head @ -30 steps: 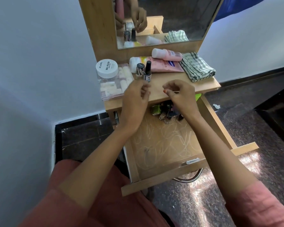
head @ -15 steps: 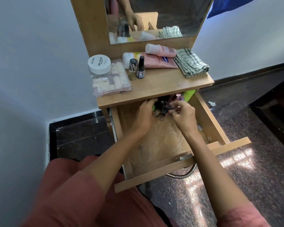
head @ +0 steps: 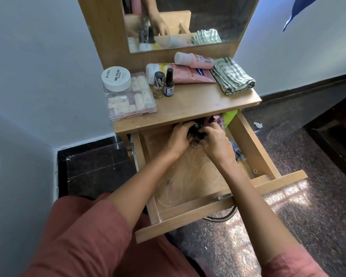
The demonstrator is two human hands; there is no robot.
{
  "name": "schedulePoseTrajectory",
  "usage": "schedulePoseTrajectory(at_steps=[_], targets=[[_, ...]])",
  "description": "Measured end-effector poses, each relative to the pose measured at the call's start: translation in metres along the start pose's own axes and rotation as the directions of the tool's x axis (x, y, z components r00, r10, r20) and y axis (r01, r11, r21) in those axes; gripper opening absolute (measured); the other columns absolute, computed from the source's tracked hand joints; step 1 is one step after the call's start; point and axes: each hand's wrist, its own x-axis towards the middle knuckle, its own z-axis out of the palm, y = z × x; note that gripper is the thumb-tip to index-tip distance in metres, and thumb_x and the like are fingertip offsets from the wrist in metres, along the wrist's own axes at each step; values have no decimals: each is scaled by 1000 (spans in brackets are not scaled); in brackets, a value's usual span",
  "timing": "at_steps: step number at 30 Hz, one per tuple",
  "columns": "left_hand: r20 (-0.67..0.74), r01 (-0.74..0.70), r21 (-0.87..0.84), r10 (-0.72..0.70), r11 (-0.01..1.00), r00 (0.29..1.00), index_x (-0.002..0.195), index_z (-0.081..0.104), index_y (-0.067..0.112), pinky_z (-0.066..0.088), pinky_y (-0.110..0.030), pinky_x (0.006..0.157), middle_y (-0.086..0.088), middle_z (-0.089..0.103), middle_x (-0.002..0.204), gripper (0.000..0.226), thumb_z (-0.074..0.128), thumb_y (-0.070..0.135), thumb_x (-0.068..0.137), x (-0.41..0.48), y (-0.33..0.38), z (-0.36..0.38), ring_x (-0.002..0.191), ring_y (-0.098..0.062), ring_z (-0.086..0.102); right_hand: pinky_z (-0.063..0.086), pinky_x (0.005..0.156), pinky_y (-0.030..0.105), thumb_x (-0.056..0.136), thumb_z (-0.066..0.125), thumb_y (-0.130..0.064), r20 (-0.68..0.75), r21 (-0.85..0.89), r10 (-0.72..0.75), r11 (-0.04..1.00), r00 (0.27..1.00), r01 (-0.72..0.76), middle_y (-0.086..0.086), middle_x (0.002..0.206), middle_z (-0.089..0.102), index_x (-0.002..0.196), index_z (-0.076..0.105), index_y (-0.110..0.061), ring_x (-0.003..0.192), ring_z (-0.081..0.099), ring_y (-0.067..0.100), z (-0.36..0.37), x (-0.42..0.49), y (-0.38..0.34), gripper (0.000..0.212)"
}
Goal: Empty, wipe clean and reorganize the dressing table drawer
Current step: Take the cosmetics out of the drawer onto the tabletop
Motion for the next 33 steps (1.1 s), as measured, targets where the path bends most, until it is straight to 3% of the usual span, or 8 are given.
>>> schedulePoseTrajectory(at_steps=[9,13,18,24,33], targets=[[-45,27,49,-25,998,999,121,52,1,34,-26,91,-21,56,121,41,55,-4,81,-1,3,6,114,-32,50,40,62,40,86,43,3,7,-119,-31,992,999,32,10,119,46,103,54,-2,96,56,37,-2,0,0,21],[-104,86,2,-85,996,991,113,47,-4,39,-35,85,-22,54,111,37,61,-5,78,-9,2,17,102,-34,53,38,64,41,87,40,3,24,-159,-44,986,999,47,12,117,48,104,53,-2,101,54,36,-5,1,0,22],[-106,40,-28,-43,999,993,104,51,-3,48,-43,78,-21,59,102,30,66,3,79,-16,1,25,89,-34,58,46,72,48,87,44,-1,52,-141,-60,988,997,67,15,113,50,101,55,-1,100,55,38,-7,4,0,18],[-151,56,-7,-56,998,987,109,57,1,49,-36,85,-17,62,111,34,69,10,79,-18,4,29,100,-29,60,46,77,43,85,51,-10,85,-229,-51,971,995,70,9,115,55,108,59,-9,103,57,35,-12,5,0,24],[-215,54,-55,-65,997,974,99,65,-1,49,-32,76,-19,65,101,24,69,5,76,-26,7,24,92,-29,62,45,75,38,87,51,-18,36,-198,-46,979,998,53,1,117,58,111,60,-18,106,57,28,-16,0,1,25]])
